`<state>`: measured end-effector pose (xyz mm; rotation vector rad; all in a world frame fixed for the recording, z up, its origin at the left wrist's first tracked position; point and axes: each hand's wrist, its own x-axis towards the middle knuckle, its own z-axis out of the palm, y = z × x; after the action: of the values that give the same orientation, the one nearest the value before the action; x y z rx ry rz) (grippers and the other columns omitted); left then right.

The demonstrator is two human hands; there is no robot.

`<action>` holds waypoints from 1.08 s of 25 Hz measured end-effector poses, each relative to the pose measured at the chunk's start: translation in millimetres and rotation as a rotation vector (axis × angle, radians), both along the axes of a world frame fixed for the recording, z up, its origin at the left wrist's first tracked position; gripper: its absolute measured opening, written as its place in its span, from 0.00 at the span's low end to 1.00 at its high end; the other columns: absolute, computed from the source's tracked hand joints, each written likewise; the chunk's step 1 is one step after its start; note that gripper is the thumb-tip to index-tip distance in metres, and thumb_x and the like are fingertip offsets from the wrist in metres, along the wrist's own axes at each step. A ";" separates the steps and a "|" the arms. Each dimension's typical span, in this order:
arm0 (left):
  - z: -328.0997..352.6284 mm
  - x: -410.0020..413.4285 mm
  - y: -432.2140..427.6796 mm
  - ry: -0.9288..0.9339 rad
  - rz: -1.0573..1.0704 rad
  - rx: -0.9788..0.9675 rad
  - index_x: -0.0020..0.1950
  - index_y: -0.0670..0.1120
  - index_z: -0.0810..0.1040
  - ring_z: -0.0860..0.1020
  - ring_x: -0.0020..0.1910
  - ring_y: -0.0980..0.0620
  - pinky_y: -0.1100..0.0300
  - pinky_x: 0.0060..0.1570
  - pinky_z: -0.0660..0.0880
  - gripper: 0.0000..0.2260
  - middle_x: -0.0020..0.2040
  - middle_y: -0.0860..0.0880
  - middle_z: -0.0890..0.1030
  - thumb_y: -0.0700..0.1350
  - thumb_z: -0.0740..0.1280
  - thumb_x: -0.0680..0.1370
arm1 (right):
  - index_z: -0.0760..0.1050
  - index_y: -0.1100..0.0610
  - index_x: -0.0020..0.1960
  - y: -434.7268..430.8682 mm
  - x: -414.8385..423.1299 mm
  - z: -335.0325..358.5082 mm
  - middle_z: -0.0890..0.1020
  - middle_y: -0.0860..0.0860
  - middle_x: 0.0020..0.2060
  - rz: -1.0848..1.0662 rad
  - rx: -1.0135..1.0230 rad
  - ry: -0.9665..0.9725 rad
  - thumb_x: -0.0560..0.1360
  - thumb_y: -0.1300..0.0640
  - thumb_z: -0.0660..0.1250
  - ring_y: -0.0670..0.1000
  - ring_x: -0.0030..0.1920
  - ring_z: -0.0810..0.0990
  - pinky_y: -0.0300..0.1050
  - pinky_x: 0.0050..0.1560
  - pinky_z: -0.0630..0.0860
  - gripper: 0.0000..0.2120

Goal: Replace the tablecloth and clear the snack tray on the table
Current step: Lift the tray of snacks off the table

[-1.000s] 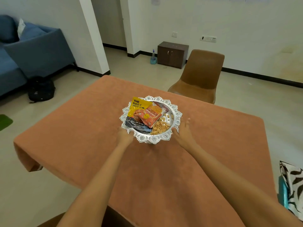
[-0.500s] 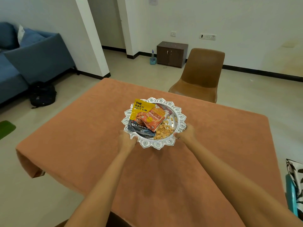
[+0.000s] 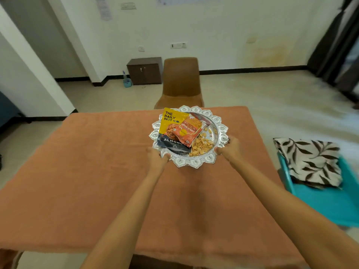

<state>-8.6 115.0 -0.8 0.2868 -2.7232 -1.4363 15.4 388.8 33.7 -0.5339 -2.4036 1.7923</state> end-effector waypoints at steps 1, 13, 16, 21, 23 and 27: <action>6.3 5.6 21.5 0.018 -0.042 0.002 0.34 0.40 0.72 0.75 0.26 0.49 0.57 0.27 0.73 0.14 0.30 0.44 0.77 0.48 0.74 0.66 | 0.73 0.67 0.53 18.6 15.0 5.2 0.81 0.58 0.43 -0.032 0.005 0.010 0.62 0.75 0.71 0.56 0.40 0.80 0.38 0.28 0.78 0.20; 1.4 84.5 293.0 -0.051 -0.452 0.164 0.46 0.38 0.69 0.71 0.29 0.56 0.67 0.26 0.68 0.18 0.37 0.46 0.73 0.46 0.73 0.68 | 0.75 0.60 0.52 244.4 189.4 9.3 0.80 0.54 0.47 -0.466 0.216 -0.024 0.66 0.64 0.74 0.55 0.49 0.78 0.42 0.42 0.68 0.16; -25.4 91.0 356.4 -0.084 -0.511 0.137 0.52 0.33 0.72 0.80 0.38 0.46 0.54 0.36 0.77 0.25 0.42 0.42 0.79 0.51 0.73 0.67 | 0.73 0.56 0.48 299.0 211.2 -6.6 0.79 0.54 0.45 -0.521 0.219 -0.083 0.66 0.64 0.74 0.53 0.46 0.76 0.44 0.43 0.69 0.14; -58.5 112.3 451.9 -0.146 -0.576 0.057 0.51 0.32 0.73 0.78 0.42 0.41 0.49 0.43 0.74 0.21 0.43 0.36 0.78 0.47 0.73 0.72 | 0.72 0.59 0.59 392.8 230.1 -59.5 0.77 0.52 0.51 -0.557 0.222 -0.195 0.66 0.61 0.74 0.53 0.49 0.75 0.45 0.47 0.70 0.23; -80.4 115.1 486.9 -0.183 -0.608 0.032 0.50 0.36 0.68 0.76 0.40 0.45 0.56 0.40 0.71 0.18 0.39 0.43 0.75 0.47 0.72 0.73 | 0.71 0.60 0.63 428.0 233.4 -85.9 0.76 0.51 0.51 -0.546 0.223 -0.215 0.68 0.64 0.73 0.53 0.49 0.75 0.44 0.48 0.69 0.25; -129.4 117.1 538.6 -0.287 -0.576 0.008 0.55 0.36 0.65 0.72 0.37 0.50 0.65 0.30 0.66 0.21 0.35 0.52 0.67 0.40 0.74 0.72 | 0.70 0.61 0.63 484.6 233.0 -143.2 0.78 0.54 0.52 -0.520 0.203 -0.287 0.68 0.66 0.73 0.53 0.45 0.76 0.41 0.40 0.68 0.25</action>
<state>108.4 653.6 -130.1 -0.3542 -3.2049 -1.6256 248.4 873.3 -109.6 -1.3170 -2.2752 1.3087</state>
